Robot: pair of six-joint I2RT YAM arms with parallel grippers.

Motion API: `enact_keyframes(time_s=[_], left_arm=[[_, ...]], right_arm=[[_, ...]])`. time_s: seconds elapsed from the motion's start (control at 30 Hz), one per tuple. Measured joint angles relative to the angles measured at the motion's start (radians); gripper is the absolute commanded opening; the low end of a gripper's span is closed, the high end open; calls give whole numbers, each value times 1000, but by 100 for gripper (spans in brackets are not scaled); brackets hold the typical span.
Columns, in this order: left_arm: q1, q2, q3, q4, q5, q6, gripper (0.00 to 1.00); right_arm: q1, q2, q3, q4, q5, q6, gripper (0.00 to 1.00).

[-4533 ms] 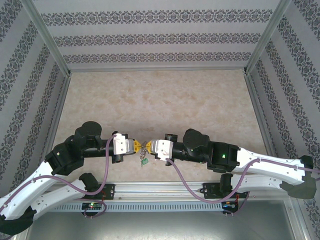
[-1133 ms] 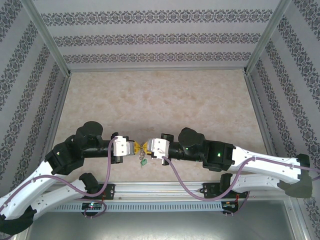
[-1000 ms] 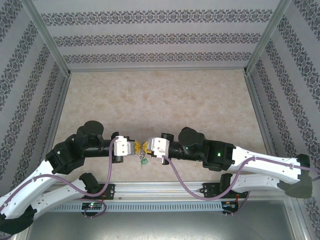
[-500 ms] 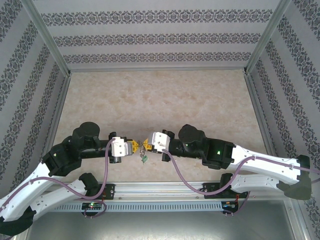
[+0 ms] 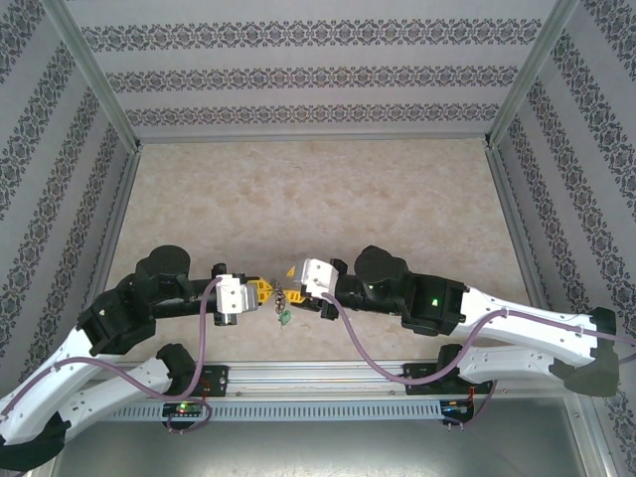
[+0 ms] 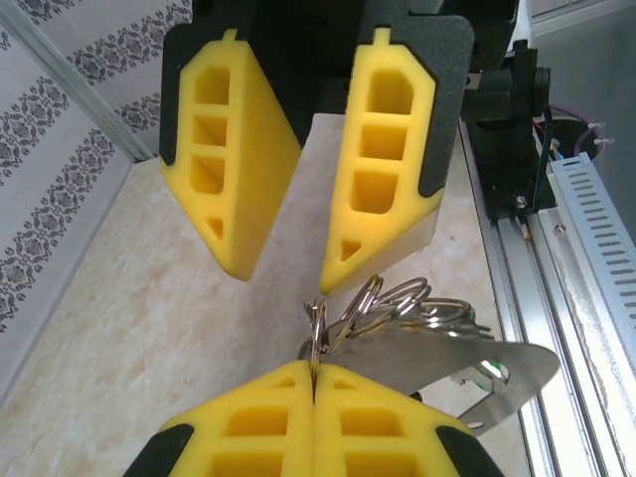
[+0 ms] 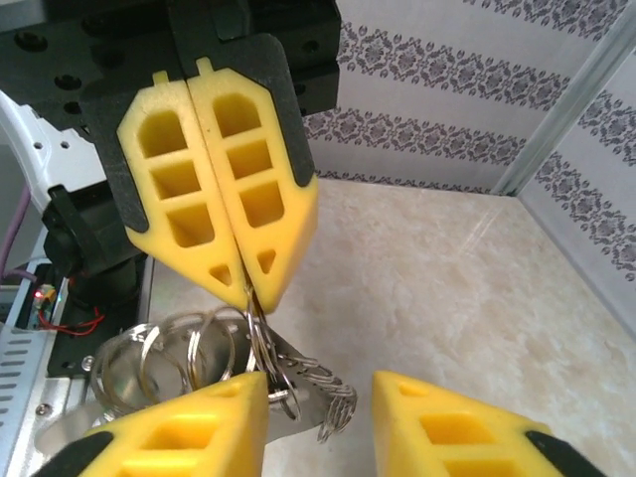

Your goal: Put the keys on the keyring

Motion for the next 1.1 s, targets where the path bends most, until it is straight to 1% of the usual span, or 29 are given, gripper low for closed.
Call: enact_keyframes(time_s=[0.03,0.13,0.33,0.47,0.63,0.73,0.87,0.93,1.0,1.1], left_arm=[[0,-5,-3,3,0,-4,0],[0,-24,-22,32,8,-27,0],[0,-58,-82,113,40,-114,0],[0,-76,-103,158,55,-169,0],[0,-81,-103,185,71,-208,0],[0,-81,-103,187,77,-222,0],[0,-80,-105,200,79,-226,0],[0,-80,-105,201,80,-226,0],[0,-80,-105,202,80,-226,0],[0,-80,-105,203,80,-226,0]], right_arm=[[5,-7,0,0,4,-8,35],[32,-32,0,1,18,-40,30],[69,-42,0,1,25,-89,21],[73,-40,0,2,25,-97,21],[73,-32,0,6,25,-111,29],[73,-24,0,11,26,-113,30],[72,-16,0,18,26,-116,28],[72,-13,0,18,26,-117,25],[72,-10,0,19,26,-119,20],[72,-4,0,27,26,-120,19]])
